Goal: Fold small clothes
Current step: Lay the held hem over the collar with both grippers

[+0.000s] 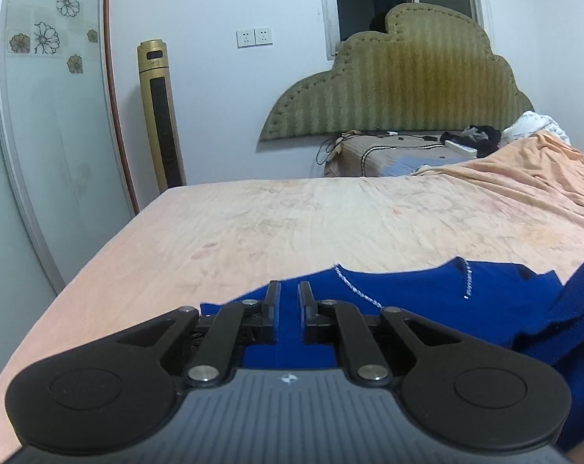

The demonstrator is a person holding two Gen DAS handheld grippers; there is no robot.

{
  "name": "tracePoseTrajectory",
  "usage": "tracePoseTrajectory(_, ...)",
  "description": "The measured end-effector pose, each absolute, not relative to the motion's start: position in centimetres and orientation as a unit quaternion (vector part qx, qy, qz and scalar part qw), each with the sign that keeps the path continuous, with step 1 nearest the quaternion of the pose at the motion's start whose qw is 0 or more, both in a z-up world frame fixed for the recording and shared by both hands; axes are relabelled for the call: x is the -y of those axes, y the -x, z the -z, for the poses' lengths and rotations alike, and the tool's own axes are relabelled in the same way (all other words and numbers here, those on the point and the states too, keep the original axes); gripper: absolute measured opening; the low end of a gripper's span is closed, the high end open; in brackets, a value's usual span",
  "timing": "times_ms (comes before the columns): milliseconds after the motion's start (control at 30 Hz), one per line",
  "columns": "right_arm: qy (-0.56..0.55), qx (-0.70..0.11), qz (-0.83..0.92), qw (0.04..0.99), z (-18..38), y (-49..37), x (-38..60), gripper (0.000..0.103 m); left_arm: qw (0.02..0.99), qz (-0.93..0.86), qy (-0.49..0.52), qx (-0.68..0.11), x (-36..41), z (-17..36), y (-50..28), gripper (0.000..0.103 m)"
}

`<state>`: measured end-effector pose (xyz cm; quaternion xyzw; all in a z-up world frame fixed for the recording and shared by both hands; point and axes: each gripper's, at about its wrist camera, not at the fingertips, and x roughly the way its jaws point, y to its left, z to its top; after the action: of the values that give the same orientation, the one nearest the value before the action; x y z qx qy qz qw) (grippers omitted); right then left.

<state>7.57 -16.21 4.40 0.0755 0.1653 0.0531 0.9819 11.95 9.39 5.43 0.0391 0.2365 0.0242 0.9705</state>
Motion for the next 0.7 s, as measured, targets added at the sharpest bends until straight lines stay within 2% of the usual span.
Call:
tracePoseTrajectory(233,-0.076,-0.176,-0.053,0.980,-3.6,-8.3,16.4,0.013,0.950,0.042,0.057,-0.304,-13.4,-4.1,-12.7,0.011)
tracePoseTrajectory(267,-0.080,-0.180,-0.053,0.979,-3.5,-8.5,16.6,0.013,0.943,0.053,0.072,-0.321,-14.0,-3.7,-12.6,0.017)
tracePoseTrajectory(333,-0.088,-0.186,-0.053,0.977,-3.1,-8.6,16.9,0.013,0.929,0.072,0.091,-0.351,-14.8,-2.6,-12.1,0.039)
tracePoseTrajectory(367,-0.090,-0.189,-0.054,0.976,-3.0,-8.7,17.0,0.013,0.923,0.080,0.101,-0.363,-15.1,-2.1,-11.7,0.060)
tracePoseTrajectory(400,-0.092,-0.190,-0.054,0.976,-2.8,-8.7,17.1,0.013,0.919,0.086,0.110,-0.368,-15.4,-1.6,-11.3,0.074)
tracePoseTrajectory(433,-0.093,-0.191,-0.054,0.976,-2.7,-8.7,17.1,0.013,0.917,0.092,0.117,-0.371,-15.6,-1.2,-10.7,0.075)
tracePoseTrajectory(633,-0.096,-0.194,-0.055,0.975,-2.4,-8.8,16.9,0.013,0.890,0.109,0.156,-0.414,-15.6,1.6,-11.3,0.074)
tracePoseTrajectory(667,-0.097,-0.193,-0.055,0.975,-2.4,-8.7,16.9,0.013,0.888,0.105,0.163,-0.418,-15.6,2.1,-11.6,0.055)
tracePoseTrajectory(700,-0.097,-0.191,-0.055,0.975,-2.5,-8.6,16.8,0.013,0.884,0.098,0.170,-0.424,-15.6,2.6,-11.7,0.020)
